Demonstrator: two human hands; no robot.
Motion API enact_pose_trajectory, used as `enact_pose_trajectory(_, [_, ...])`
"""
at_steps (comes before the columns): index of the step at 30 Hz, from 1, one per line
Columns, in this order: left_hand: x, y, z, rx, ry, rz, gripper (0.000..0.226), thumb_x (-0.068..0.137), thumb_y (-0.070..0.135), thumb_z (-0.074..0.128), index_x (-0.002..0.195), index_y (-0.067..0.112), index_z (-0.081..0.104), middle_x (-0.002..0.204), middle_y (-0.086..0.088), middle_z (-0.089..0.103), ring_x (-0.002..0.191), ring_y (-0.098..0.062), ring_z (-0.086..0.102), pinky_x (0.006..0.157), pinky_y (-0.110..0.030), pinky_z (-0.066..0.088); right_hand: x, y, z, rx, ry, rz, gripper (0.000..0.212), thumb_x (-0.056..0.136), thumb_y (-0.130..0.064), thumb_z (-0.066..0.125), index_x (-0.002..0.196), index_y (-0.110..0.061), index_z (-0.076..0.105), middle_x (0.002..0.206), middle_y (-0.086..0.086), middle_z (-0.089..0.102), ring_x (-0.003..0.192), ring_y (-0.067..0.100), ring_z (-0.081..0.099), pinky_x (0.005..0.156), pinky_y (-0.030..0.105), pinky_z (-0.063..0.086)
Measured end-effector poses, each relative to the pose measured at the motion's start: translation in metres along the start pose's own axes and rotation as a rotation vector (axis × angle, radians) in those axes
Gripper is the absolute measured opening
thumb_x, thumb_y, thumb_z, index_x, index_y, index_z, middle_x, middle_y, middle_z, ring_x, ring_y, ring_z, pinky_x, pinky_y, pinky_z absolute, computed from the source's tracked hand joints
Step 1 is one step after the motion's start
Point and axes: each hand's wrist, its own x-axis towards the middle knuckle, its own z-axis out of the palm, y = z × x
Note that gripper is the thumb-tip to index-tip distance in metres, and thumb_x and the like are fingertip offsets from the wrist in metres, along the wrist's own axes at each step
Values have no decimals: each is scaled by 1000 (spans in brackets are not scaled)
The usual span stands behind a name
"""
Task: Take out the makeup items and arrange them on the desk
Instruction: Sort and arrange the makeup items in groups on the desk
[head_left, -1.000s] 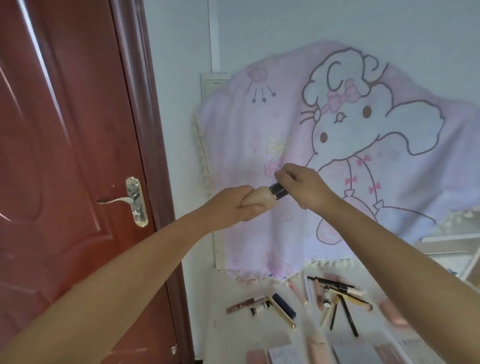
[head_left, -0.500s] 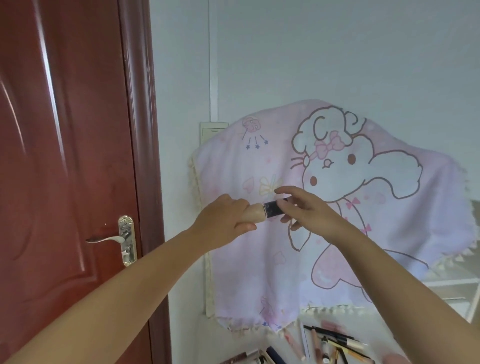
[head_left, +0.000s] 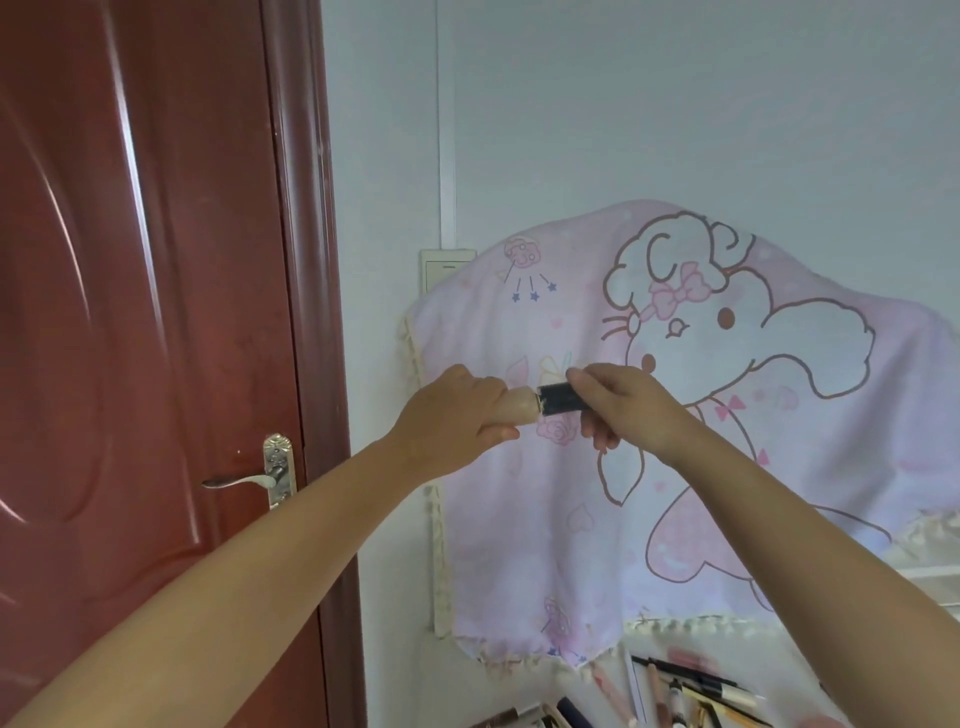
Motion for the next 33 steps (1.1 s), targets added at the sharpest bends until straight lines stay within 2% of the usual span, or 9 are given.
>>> enact_pose_trajectory(8, [-16,-6,-2,34,24,13,35,90,44,46,106,12,50,92,3,51,88,-13,41,68,-21,31,-8,8,2,179,-108,-162,38,86,-14,57,100,-47,47,94,-16,58,81,-5,60,70,6,47])
enact_pose_trajectory(11, [-21,-4,-5,31,39,31,35,90,42,47,106,12,51,87,5,46,84,-12,36,67,-21,29,-10,5,7,194,-93,-49,16,91,-34,43,104,-34,52,86,-13,63,71,-2,63,65,8,49])
enact_pose_trajectory(14, [-23,-3,-4,80,40,64,35,89,43,48,103,11,52,89,2,53,83,-12,35,65,-20,21,-9,5,11,57,-38,-56,24,93,-31,42,78,-22,59,62,-4,61,50,3,58,54,9,47])
enact_pose_trajectory(18, [-26,-1,-2,67,25,41,34,88,42,51,95,9,52,84,0,53,79,-15,38,61,-23,16,-15,11,7,87,-86,-197,37,84,0,56,88,-36,52,92,-11,57,76,9,57,65,15,49])
enact_pose_trajectory(21, [-27,0,2,64,-3,34,34,88,43,50,95,10,51,82,5,45,79,-14,35,62,-22,18,-17,16,8,165,-135,-177,45,83,-10,60,99,-49,44,105,-15,54,91,8,59,70,15,50])
enact_pose_trajectory(24, [-25,2,8,59,-25,43,33,89,43,49,97,12,50,85,4,50,80,-13,35,66,-22,22,-15,18,11,172,-122,-42,16,90,-31,46,106,-35,49,90,-10,61,69,6,63,59,13,52])
enact_pose_trajectory(27, [-22,3,13,69,-32,64,32,89,44,46,98,13,50,93,2,56,80,-13,34,68,-22,26,-11,23,11,123,-88,20,28,93,-33,40,89,-15,61,62,-4,61,47,7,57,48,14,47])
enact_pose_trajectory(30, [-21,5,14,82,-20,81,34,89,44,47,100,13,50,95,1,57,83,-14,36,67,-21,23,-15,30,7,148,-88,-71,15,89,-12,52,82,-24,59,72,-4,61,60,7,58,57,14,49])
enact_pose_trajectory(33, [-22,6,16,102,-22,89,32,90,45,45,99,14,49,95,2,57,81,-12,34,69,-20,25,-20,38,1,218,-120,-131,39,82,-2,60,95,-38,53,94,-11,61,83,3,61,72,12,49])
